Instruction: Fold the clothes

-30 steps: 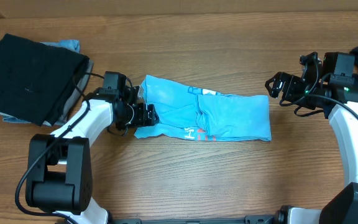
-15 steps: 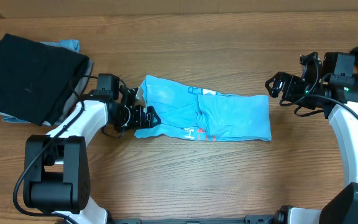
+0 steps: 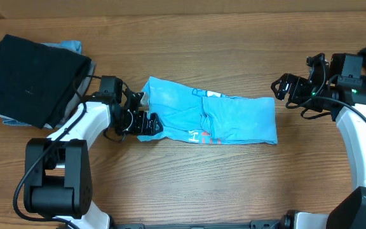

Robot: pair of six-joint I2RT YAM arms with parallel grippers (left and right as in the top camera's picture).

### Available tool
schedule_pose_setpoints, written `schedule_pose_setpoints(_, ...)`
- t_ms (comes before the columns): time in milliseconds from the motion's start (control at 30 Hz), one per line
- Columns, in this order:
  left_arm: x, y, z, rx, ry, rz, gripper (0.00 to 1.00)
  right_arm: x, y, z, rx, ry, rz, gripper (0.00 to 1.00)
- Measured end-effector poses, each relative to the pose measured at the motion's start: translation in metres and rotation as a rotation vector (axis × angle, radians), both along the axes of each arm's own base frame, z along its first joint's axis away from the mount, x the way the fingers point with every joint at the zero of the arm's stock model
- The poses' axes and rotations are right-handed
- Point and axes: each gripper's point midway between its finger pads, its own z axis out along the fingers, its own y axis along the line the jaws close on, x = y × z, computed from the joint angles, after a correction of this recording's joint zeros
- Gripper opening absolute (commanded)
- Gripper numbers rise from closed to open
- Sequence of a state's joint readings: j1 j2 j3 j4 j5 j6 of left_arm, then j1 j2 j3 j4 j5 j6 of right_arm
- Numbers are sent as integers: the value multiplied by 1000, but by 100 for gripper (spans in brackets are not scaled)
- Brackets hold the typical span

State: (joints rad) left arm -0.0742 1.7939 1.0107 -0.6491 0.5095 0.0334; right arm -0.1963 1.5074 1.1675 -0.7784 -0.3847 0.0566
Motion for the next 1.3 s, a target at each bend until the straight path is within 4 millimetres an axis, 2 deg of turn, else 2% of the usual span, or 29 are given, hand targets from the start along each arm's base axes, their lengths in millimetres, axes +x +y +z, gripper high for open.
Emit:
schedule_pose_setpoints(400,8,1,-3,6,-29,1,99,0,0,0,0,1,1,100)
schedule_pose_setpoints(667,26,-8,-3,-46,-65,-7,98,0,0,0,0,1,0,100)
schedule_pose_setpoints(933,25,-7,-5,-51,-58,-12,98,0,0,0,0,0,0,100)
schedule_pose_setpoints(1300,17,-6,-6,-23,-106,-175,95,0,0,0,1,0,1,100)
